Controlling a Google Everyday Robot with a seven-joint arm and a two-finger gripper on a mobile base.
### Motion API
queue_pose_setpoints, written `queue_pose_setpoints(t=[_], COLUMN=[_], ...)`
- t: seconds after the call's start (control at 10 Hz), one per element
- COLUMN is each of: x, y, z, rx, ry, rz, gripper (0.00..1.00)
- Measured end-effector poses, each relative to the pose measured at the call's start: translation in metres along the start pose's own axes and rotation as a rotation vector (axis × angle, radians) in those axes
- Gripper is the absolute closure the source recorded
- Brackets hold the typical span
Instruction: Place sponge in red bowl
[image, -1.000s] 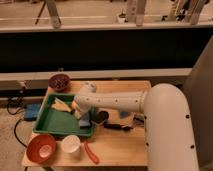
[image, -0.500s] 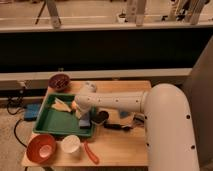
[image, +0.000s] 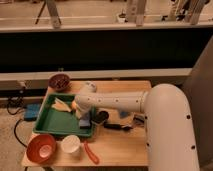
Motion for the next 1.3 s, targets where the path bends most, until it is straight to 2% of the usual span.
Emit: queue_pose_setpoints(t=[0.3,0.6,1.0,1.2,1.3], x=[0.001,0.002,0.007,0.006,0.004], y=[0.003,0.001,-0.006,-0.009,-0.013], z=[-0.027,-0.040,-0.077,-0.077,-0.073], rx=[0.020,0.026,0.035,0.038,0.043], ry=[0.016,0.034,0.049,0.054,0.054], rz=[0.001,-0.005,-0.023,-0.030,-0.027], gripper=[0.98,0.98,0.98,0.96,0.90])
